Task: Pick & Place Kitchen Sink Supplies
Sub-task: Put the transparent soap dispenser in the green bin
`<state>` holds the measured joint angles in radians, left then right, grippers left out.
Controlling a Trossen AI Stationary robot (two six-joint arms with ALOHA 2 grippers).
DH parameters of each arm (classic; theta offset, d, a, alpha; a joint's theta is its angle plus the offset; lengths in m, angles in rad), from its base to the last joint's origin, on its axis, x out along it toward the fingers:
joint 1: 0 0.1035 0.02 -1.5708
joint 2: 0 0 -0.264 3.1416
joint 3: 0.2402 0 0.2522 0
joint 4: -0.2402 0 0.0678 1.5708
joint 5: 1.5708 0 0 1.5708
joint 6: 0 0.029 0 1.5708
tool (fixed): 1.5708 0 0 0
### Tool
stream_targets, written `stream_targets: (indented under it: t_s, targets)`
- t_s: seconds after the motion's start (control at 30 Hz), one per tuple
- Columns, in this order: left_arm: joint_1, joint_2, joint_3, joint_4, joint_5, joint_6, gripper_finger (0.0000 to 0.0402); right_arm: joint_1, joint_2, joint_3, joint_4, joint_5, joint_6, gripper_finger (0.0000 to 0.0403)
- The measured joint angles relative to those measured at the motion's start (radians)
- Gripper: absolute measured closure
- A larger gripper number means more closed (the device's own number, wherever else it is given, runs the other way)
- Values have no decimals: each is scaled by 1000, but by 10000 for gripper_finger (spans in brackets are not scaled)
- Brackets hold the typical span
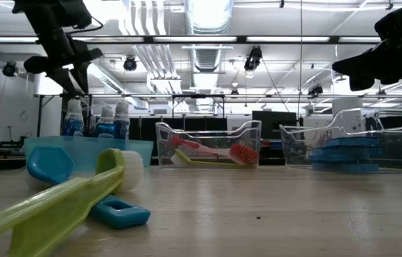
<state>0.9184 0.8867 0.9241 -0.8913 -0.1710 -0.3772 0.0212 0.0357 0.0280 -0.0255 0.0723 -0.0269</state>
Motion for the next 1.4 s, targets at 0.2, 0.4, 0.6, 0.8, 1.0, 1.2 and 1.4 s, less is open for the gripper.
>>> stream_targets:
  t_s: [0.2, 0.4, 0.6, 0.8, 1.0, 1.2, 1.4]
  targets:
    - [-2, -44, 0, -3, 62, 33, 197, 0, 0, 0, 0, 0, 0, 394]
    - [-5, -94, 0, -3, 159, 29, 138, 0, 0, 0, 0, 0, 0, 394]
    - [-28, -160, 1, -11, 274, 46, 122, 0, 0, 0, 0, 0, 0, 394]
    - [-86, -220, 1, -34, 406, 47, 124, 0, 0, 0, 0, 0, 0, 394]
    - [-161, -266, 1, -33, 484, -4, 124, 0, 0, 0, 0, 0, 0, 394]
    - [-256, -295, 1, -33, 522, -75, 124, 0, 0, 0, 0, 0, 0, 394]
    - [-366, -301, 1, 5, 524, -149, 124, 0, 0, 0, 0, 0, 0, 394]
